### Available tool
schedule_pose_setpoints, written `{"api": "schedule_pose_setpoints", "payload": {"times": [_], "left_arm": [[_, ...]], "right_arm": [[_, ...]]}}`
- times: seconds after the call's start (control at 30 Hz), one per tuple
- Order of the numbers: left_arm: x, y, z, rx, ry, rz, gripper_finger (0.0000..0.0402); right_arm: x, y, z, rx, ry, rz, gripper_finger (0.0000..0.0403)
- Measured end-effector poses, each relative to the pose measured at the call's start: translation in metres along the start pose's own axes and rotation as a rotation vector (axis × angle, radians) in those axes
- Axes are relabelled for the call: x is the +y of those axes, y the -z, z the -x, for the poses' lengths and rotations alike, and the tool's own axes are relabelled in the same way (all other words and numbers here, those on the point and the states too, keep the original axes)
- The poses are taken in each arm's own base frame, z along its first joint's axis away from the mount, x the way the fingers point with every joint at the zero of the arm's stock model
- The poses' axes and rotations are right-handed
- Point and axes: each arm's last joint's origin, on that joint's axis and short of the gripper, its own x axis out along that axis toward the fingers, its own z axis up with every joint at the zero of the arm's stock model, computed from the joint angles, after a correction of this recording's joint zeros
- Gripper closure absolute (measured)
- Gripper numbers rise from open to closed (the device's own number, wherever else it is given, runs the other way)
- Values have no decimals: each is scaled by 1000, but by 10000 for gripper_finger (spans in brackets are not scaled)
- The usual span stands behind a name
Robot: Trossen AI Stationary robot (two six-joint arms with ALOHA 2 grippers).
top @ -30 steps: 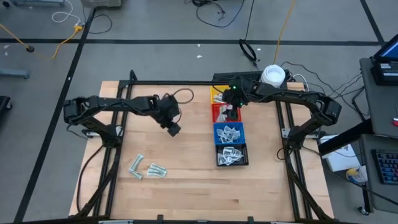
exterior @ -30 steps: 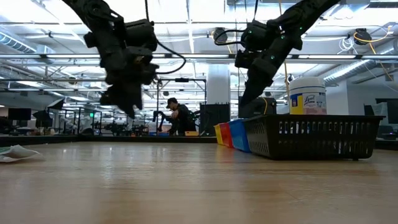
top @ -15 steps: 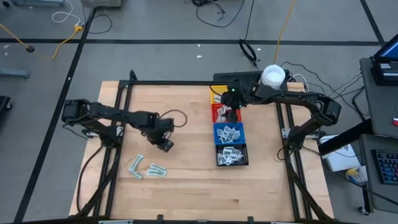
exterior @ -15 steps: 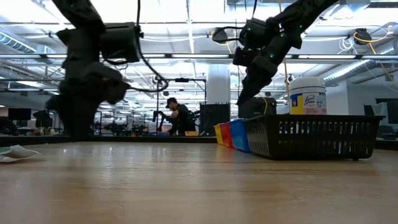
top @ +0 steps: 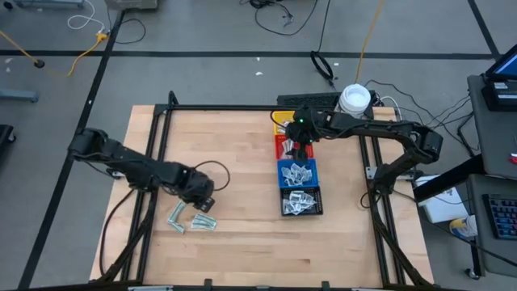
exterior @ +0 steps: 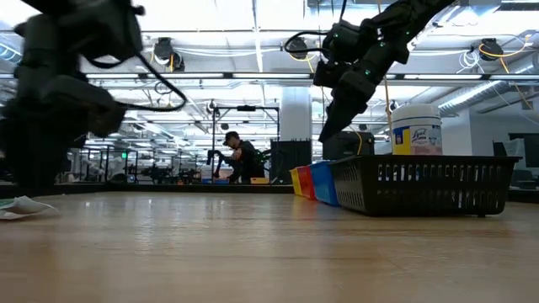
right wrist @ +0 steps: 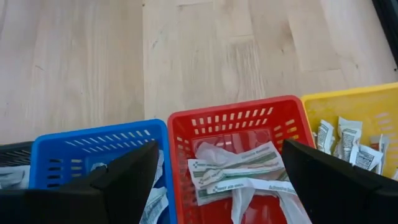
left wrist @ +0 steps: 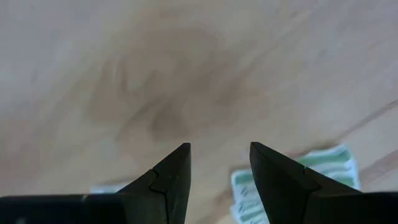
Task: Pick & Place First Aid Supplies
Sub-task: Put the green bandage pack into the red bin
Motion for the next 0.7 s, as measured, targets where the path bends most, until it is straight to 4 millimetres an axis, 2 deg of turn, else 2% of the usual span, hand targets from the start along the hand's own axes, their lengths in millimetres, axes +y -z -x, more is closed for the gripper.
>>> {"api": "schedule_pose_setpoints", "payload": {"times": [0.2,0.33,0.5,0.7], "left_arm": [[12,28,2,-22,-25,62,231],[21,40,11,-40,-55,104,231],[35,53,19,-42,-149,151,231],[34,59,17,-93,-156,134,231]], "right_arm": [[2,-1,0,-1,-2,-12,69],[6,-2,-1,-9,-11,2,69],[12,-7,-3,-42,-17,28,69],[18,-12,-4,-71,-24,30,69]]}}
